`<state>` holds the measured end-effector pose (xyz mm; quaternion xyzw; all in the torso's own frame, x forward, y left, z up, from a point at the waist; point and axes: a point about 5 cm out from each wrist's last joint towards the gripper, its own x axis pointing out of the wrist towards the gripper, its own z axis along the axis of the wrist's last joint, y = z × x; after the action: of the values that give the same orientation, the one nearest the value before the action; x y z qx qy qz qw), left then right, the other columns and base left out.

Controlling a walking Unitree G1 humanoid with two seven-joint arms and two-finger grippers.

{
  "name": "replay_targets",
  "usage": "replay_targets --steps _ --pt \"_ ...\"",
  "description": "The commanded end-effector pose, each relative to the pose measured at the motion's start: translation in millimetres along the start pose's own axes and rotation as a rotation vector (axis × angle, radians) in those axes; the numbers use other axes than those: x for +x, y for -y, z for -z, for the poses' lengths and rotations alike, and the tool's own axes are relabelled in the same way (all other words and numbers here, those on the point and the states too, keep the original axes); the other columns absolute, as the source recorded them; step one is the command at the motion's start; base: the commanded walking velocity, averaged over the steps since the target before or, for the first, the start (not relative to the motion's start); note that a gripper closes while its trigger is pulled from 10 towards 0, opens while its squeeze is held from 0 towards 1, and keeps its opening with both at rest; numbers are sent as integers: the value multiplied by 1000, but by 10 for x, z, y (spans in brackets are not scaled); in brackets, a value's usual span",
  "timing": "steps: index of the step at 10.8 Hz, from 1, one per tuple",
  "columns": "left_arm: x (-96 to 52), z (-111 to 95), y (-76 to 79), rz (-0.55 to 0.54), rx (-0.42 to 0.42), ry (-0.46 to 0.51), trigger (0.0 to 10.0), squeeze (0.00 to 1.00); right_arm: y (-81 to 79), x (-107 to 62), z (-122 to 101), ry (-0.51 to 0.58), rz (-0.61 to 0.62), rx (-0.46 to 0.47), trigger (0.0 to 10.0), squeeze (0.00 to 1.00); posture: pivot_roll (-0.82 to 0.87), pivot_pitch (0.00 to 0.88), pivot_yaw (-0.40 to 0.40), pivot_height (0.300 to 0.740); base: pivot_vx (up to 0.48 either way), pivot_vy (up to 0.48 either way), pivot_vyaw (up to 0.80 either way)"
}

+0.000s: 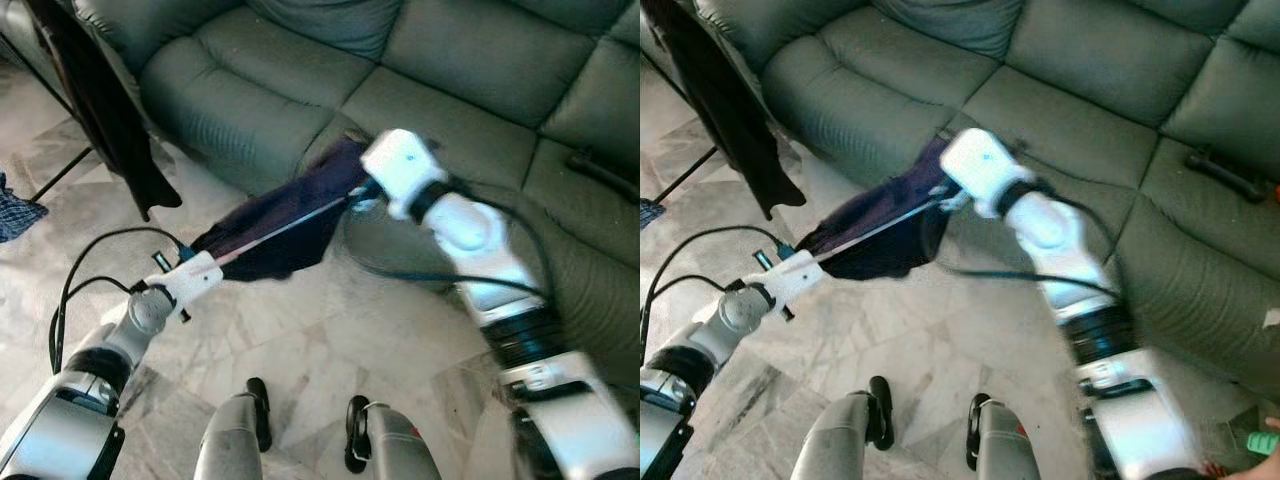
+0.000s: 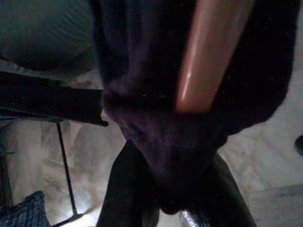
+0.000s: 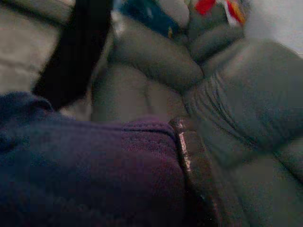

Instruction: Hang hanger

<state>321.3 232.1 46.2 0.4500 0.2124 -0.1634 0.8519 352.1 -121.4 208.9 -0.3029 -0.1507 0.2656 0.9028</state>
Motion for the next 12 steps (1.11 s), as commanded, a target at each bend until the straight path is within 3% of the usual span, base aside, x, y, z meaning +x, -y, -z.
replay_targets --steps 1,2,5,6,8,9,11,12 --pt "-228 658 56 23 -54 -272 0 0 586 -253 38 -18 268 -48 0 0 -19 245 -24 740 0 0 0" --pt "-231 646 20 14 -64 -249 0 0 738 -390 168 -85 331 -123 0 0 -19 246 -25 740 0 0 0" --pt "-243 595 -29 37 -107 -170 0 0 1031 -771 522 -233 450 -124 0 0 -14 251 -28 740 0 0 0" --pt "-261 629 -35 39 -98 -179 0 0 1054 -793 537 -226 479 -95 0 0 -11 252 -25 740 0 0 0" --pt "-255 644 4 50 -32 -206 0 0 965 -639 409 -138 502 -8 0 0 -18 251 -18 740 0 0 0" --pt "-215 595 49 42 24 -215 0 0 843 -401 195 -30 522 85 0 0 -21 249 -17 740 0 0 0" --pt "-168 530 87 22 9 -218 0 0 599 -134 -65 66 468 213 0 0 -20 247 -18 740 0 0 0" --pt "-136 469 89 13 -13 -204 0 0 391 4 -229 112 397 301 0 0 -17 246 -22 740 0 0 0"
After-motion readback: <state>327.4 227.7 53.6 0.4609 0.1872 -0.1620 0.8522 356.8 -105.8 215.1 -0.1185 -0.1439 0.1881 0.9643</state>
